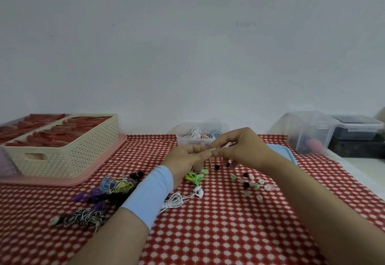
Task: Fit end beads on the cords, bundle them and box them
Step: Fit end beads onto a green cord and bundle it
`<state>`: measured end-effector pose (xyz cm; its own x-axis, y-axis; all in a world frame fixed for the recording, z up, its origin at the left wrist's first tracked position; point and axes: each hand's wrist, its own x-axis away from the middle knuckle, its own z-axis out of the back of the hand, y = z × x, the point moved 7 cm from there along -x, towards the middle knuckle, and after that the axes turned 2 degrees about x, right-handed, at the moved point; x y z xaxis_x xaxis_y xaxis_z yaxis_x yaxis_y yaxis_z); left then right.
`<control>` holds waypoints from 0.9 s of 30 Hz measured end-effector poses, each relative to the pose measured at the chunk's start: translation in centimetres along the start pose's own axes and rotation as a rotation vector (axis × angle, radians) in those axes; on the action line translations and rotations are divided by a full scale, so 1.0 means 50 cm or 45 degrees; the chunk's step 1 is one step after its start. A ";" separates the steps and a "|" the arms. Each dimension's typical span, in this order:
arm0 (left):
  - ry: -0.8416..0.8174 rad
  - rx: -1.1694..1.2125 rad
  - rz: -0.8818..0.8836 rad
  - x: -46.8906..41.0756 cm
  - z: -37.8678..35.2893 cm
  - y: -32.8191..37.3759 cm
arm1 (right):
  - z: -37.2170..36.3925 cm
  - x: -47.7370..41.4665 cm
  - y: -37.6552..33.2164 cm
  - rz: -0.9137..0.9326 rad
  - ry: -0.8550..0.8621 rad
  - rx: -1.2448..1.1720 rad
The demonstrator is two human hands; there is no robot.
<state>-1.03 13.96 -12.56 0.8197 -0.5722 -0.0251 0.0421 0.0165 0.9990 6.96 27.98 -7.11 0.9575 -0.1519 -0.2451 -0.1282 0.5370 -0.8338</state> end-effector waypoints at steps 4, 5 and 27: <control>0.032 -0.023 -0.081 0.001 0.004 0.007 | 0.000 0.001 0.003 -0.024 0.034 -0.030; 0.047 -0.029 -0.107 0.001 0.006 0.010 | -0.001 0.001 0.003 -0.026 0.031 -0.043; 0.079 -0.109 -0.235 0.014 -0.001 0.033 | -0.002 0.009 0.010 -0.179 -0.044 -0.110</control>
<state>-0.38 13.63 -10.95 0.8272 -0.5202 -0.2123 0.2411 -0.0127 0.9704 7.28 28.09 -7.71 0.9757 -0.1911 -0.1074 -0.0129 0.4390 -0.8984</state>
